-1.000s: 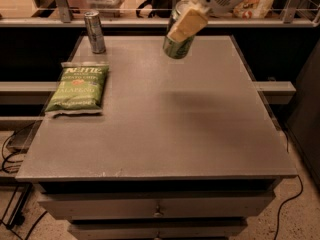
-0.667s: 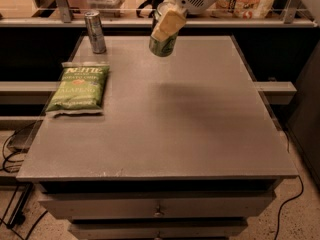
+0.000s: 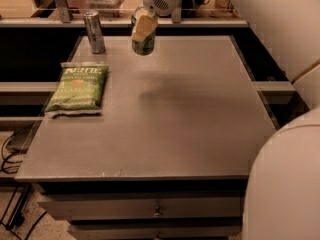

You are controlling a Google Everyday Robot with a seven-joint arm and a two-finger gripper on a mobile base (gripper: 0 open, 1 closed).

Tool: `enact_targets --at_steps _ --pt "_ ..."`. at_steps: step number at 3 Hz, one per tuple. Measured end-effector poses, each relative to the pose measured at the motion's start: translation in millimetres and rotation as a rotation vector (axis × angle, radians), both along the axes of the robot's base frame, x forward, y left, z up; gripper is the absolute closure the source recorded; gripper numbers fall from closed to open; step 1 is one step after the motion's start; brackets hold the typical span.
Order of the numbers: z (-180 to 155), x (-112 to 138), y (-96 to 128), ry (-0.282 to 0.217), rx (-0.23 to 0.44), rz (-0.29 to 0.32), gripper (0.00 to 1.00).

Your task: Move green can near redbull can

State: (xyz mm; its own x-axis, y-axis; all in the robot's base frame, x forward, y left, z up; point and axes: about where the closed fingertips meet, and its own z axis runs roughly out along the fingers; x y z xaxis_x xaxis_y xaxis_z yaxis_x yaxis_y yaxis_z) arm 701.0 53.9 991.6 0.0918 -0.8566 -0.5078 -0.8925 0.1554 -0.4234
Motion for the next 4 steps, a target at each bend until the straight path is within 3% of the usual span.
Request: enact_targets --at_steps 2,4 --pt "-27 17 18 0.033 0.052 -0.065 1.00" --pt "-45 55 44 0.035 0.112 -0.167 1.00"
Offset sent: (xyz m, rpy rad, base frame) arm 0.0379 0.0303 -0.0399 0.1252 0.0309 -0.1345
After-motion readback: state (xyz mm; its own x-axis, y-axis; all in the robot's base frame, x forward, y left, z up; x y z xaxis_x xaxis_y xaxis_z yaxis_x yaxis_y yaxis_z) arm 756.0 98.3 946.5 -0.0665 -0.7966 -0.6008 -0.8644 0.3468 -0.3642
